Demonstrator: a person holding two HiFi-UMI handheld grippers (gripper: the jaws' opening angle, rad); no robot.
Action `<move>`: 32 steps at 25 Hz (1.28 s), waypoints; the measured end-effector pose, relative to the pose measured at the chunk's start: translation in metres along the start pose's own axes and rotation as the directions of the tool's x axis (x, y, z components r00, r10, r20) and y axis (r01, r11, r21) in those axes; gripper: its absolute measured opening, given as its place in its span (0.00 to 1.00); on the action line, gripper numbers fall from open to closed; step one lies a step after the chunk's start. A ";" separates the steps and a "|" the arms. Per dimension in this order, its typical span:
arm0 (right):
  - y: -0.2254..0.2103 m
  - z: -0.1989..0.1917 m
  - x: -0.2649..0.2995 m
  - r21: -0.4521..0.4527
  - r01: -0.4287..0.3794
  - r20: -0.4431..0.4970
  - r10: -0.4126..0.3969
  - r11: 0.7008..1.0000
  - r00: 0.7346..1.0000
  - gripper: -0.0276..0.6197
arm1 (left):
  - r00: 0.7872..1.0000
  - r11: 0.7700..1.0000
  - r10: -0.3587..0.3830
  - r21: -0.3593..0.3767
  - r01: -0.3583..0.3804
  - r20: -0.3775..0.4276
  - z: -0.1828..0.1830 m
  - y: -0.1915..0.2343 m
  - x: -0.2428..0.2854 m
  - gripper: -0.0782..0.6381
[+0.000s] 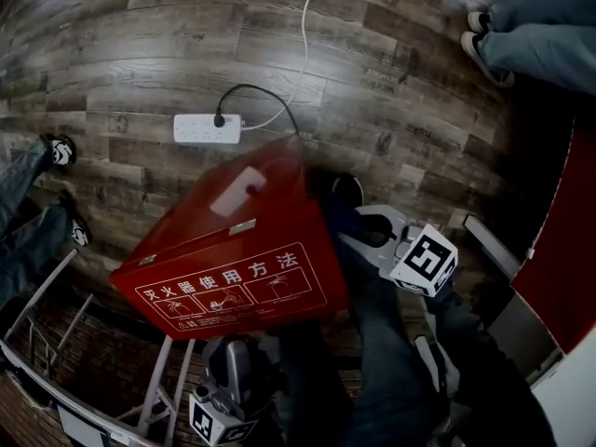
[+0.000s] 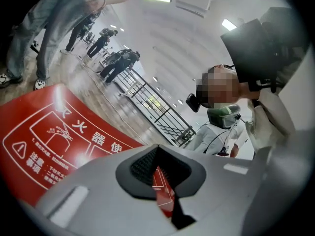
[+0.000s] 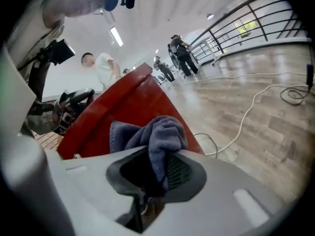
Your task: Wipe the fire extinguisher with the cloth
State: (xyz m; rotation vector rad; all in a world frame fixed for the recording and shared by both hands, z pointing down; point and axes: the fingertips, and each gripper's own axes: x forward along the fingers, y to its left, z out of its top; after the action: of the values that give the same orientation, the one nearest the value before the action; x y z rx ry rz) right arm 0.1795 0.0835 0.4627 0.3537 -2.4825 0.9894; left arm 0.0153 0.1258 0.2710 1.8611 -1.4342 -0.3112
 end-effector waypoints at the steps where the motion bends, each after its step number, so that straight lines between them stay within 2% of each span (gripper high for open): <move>1: -0.004 0.002 0.005 -0.010 0.013 -0.004 -0.013 1.000 1.000 0.16 | 1.000 1.000 0.001 -0.003 -0.001 0.003 0.002 0.001 -0.002 0.12; 5: -0.047 -0.003 0.033 -0.006 0.027 -0.017 -0.027 1.000 0.999 0.16 | 1.000 1.000 -0.014 -0.002 0.014 0.013 0.009 -0.001 -0.007 0.12; 9: -0.066 -0.019 0.050 0.067 0.062 -0.065 -0.058 0.996 0.996 0.16 | 1.000 1.000 -0.002 0.002 0.002 0.017 0.007 0.002 -0.009 0.12; 13: -0.027 -0.013 0.023 0.034 0.025 -0.043 -0.023 0.999 0.999 0.16 | 1.000 1.000 -0.007 -0.014 0.007 0.013 0.000 -0.001 -0.009 0.12; 15: 0.006 -0.005 0.001 0.040 -0.031 -0.003 0.031 0.999 1.000 0.16 | 1.000 1.000 -0.012 -0.023 0.012 0.012 -0.001 -0.001 -0.009 0.12; 17: 0.029 0.009 -0.016 0.045 -0.051 0.052 0.048 0.998 0.997 0.16 | 1.000 0.999 -0.015 -0.032 0.015 0.017 0.000 0.000 -0.009 0.12; 19: 0.030 0.022 -0.022 0.035 -0.031 0.097 0.028 0.999 0.995 0.16 | 0.999 0.999 -0.020 -0.035 0.021 0.025 0.004 0.001 -0.008 0.12; 23: -0.007 0.051 0.000 0.052 0.027 0.138 -0.034 0.998 0.990 0.16 | 0.998 0.999 -0.027 -0.028 0.028 0.051 0.014 0.004 -0.006 0.12; 25: -0.018 0.059 0.007 0.063 0.034 0.137 -0.043 0.997 0.990 0.16 | 0.998 0.999 -0.029 -0.026 0.030 0.055 0.016 0.006 -0.007 0.12; 27: -0.012 0.055 0.005 0.076 0.022 0.119 -0.031 0.997 0.992 0.16 | 0.998 0.999 -0.022 -0.031 0.023 0.054 0.016 0.008 -0.010 0.12; 32: 0.054 0.000 -0.028 0.066 -0.019 -0.019 0.020 0.998 1.000 0.16 | 0.999 0.999 -0.012 -0.046 0.014 0.041 0.015 0.018 -0.020 0.12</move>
State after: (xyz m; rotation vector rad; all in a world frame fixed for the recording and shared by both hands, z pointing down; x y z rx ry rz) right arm 0.1825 0.1240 0.4170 0.3397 -2.4445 1.0799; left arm -0.0135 0.1364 0.2685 1.8368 -1.4307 -0.3879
